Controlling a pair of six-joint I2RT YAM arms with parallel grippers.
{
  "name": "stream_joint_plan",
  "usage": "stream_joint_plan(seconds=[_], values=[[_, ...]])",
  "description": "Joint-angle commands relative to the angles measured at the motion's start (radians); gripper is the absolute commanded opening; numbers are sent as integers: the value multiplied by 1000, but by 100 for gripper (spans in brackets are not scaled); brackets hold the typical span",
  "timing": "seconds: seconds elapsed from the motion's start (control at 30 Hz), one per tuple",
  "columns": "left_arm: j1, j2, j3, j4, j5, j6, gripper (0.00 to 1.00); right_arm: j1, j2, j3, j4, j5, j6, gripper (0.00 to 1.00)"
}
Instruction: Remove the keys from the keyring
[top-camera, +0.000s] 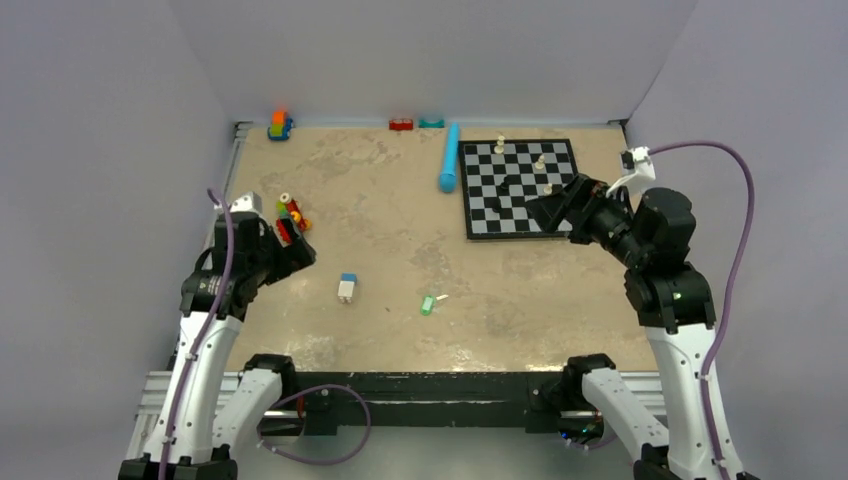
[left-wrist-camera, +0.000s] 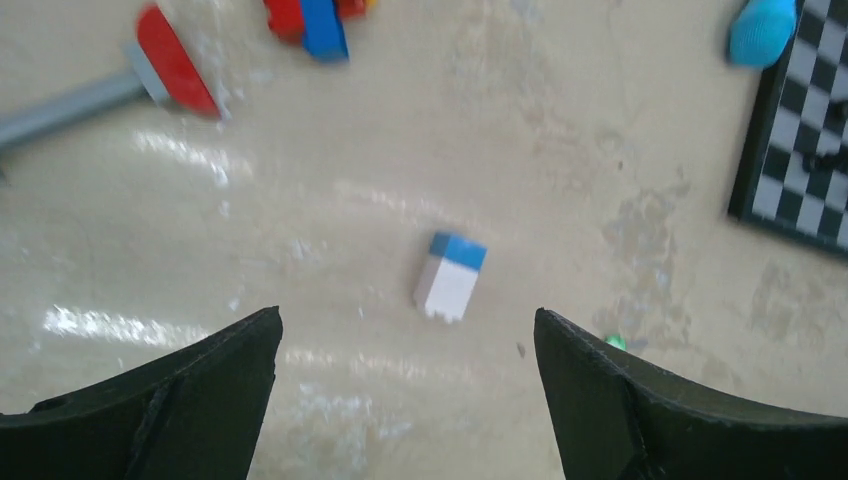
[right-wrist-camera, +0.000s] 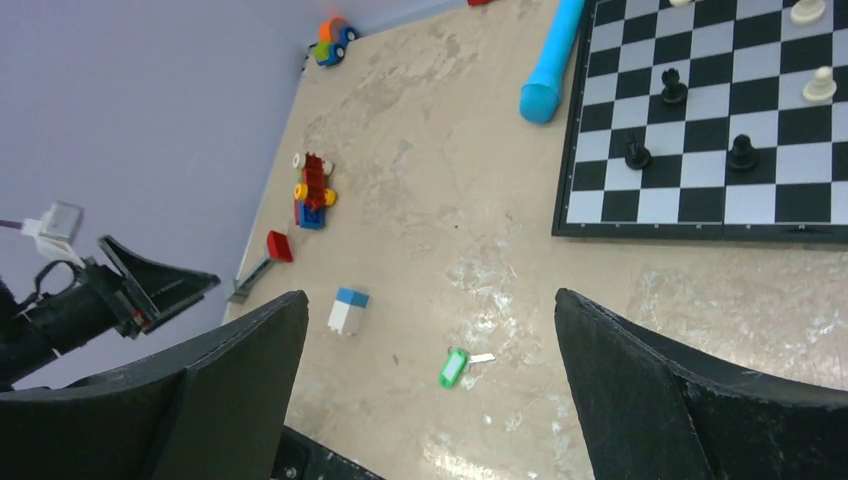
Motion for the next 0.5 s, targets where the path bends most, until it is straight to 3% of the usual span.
stream_joint_plan(seconds=[0.0, 0.17, 0.23, 0.4, 0.47], values=[[3, -71, -26, -150, 285, -4, 100, 51, -58, -30, -45, 47, 48, 98], [0, -94, 7, -176, 303, 45, 100, 163, -44, -41, -75, 149, 101, 98], [-26, -82, 3, -164, 323, 32, 94, 218, -11, -55, -79, 192, 119, 98], [-342, -4, -1, -153, 102, -33, 90, 348, 64, -94, -72, 303, 148, 98], [-405, 37, -11, -125, 54, -50, 86, 369, 73, -146, -44, 301, 177, 98]])
